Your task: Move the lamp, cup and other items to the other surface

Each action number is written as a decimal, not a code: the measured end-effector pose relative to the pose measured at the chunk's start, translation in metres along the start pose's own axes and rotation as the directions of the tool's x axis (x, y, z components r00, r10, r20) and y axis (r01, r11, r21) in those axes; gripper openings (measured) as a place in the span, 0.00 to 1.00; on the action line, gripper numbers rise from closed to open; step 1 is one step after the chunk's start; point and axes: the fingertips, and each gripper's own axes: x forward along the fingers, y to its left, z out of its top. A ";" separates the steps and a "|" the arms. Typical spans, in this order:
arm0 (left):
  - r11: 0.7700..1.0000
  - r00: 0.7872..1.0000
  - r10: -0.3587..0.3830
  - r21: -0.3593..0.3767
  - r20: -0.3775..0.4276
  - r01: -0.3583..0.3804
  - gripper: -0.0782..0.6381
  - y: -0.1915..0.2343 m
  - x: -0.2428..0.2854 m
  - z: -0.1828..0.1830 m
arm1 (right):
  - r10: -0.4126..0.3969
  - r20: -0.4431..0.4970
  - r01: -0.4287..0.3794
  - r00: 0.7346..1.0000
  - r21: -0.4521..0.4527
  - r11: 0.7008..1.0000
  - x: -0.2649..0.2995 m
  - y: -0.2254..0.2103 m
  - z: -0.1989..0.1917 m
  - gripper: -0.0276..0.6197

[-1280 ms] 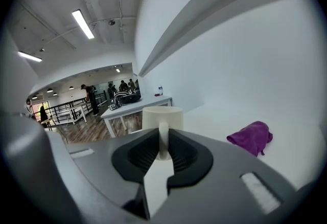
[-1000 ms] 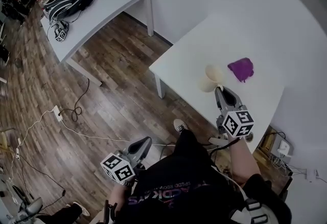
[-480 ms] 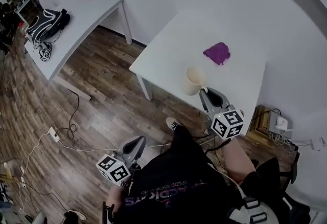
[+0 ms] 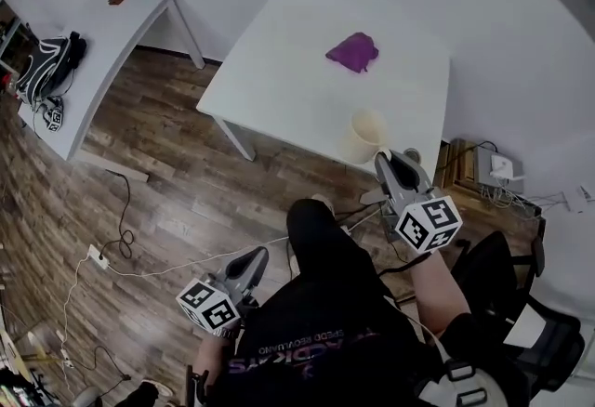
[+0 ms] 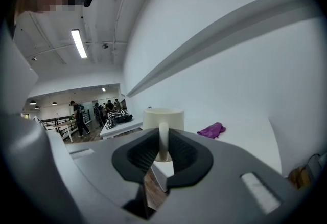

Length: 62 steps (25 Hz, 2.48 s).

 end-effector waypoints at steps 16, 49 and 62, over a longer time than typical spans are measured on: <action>0.929 0.902 -0.333 0.071 -0.277 0.364 0.11 -0.107 0.134 -0.047 | -0.258 0.130 0.253 0.957 0.054 0.966 -0.180 -0.070 0.017 0.13; 0.752 0.594 -0.505 0.018 -0.626 0.659 0.11 -0.354 0.236 -0.239 | -0.639 0.116 0.608 0.760 0.220 0.763 -0.534 -0.156 -0.068 0.12; 0.594 0.329 -0.616 -0.148 -0.716 0.791 0.11 -0.364 0.206 -0.256 | -0.826 0.069 0.787 0.559 0.269 0.555 -0.571 -0.089 -0.085 0.12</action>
